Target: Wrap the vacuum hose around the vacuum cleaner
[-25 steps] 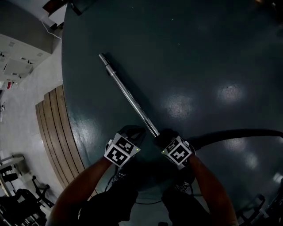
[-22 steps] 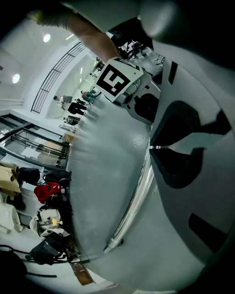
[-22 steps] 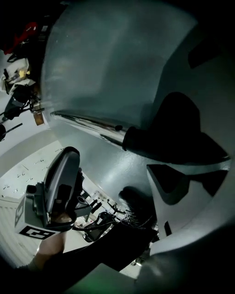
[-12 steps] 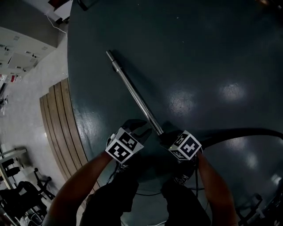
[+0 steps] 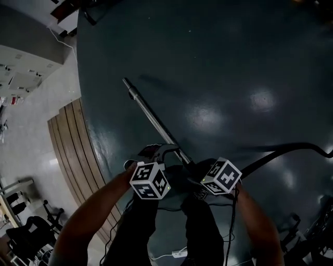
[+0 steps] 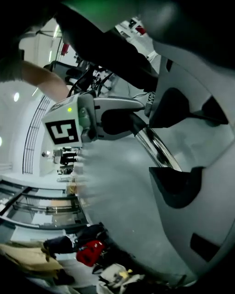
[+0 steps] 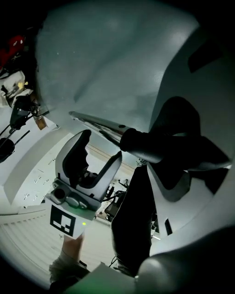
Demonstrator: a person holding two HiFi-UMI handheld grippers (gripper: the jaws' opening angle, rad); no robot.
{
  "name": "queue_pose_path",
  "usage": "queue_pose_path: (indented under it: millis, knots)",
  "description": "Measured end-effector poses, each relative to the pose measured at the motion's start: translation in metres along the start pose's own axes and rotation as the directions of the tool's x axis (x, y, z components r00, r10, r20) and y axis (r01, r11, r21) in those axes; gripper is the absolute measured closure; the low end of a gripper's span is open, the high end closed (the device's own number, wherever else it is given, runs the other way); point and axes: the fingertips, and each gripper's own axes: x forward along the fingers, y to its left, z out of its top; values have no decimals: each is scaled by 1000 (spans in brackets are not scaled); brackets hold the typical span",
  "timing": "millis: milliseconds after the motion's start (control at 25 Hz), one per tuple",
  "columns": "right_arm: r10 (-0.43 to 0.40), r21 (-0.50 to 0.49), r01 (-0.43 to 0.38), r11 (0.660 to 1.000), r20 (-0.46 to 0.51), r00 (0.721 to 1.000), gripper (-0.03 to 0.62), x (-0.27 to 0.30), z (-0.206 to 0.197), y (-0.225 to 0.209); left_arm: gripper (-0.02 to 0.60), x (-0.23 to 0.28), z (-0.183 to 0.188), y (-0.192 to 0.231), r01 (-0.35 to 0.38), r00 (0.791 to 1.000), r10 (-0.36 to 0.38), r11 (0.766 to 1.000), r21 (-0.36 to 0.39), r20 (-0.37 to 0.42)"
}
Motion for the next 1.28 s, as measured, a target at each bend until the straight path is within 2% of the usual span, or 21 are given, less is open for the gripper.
queue_pose_path:
  millis: [80, 160, 360, 520, 640, 800, 880, 1000, 1160, 1280]
  knots:
    - [-18, -13, 18, 1000, -11, 1000, 434, -31, 0, 18, 316, -11, 33, -12, 12, 1000, -14, 993, 116, 17]
    - [-33, -29, 32, 999, -29, 999, 437, -60, -3, 33, 316, -25, 64, -21, 15, 999, -24, 977, 213, 37]
    - [-58, -48, 57, 997, -31, 998, 441, -136, 8, 71, 316, -61, 135, -37, 81, 995, -97, 918, 388, 22]
    - [-105, -76, 104, 992, -7, 995, 444, -200, 18, 105, 316, -87, 196, -42, 84, 993, -113, 891, 445, 38]
    - [-152, -74, 152, 986, 8, 988, 448, -249, 17, 127, 316, -110, 242, -50, 78, 991, -122, 863, 500, 56]
    - [-200, -82, 200, 976, 4, 980, 448, -311, 10, 166, 322, -138, 295, -68, 91, 991, -132, 793, 603, 24]
    - [-227, -98, 225, 969, -6, 974, 450, -338, 6, 186, 377, -152, 320, -78, 102, 990, -142, 768, 633, 14]
    - [-291, -124, 288, 949, -7, 957, 456, -382, -4, 214, 422, -177, 363, -100, 133, 981, -191, 747, 651, 18]
    - [-366, -180, 364, 914, 19, 930, 456, -437, -15, 247, 426, -207, 420, -126, 153, 971, -235, 740, 655, 38]
    - [-392, -168, 400, 901, 81, 917, 456, -469, -21, 269, 426, -224, 451, -141, 152, 970, -240, 724, 673, 39]
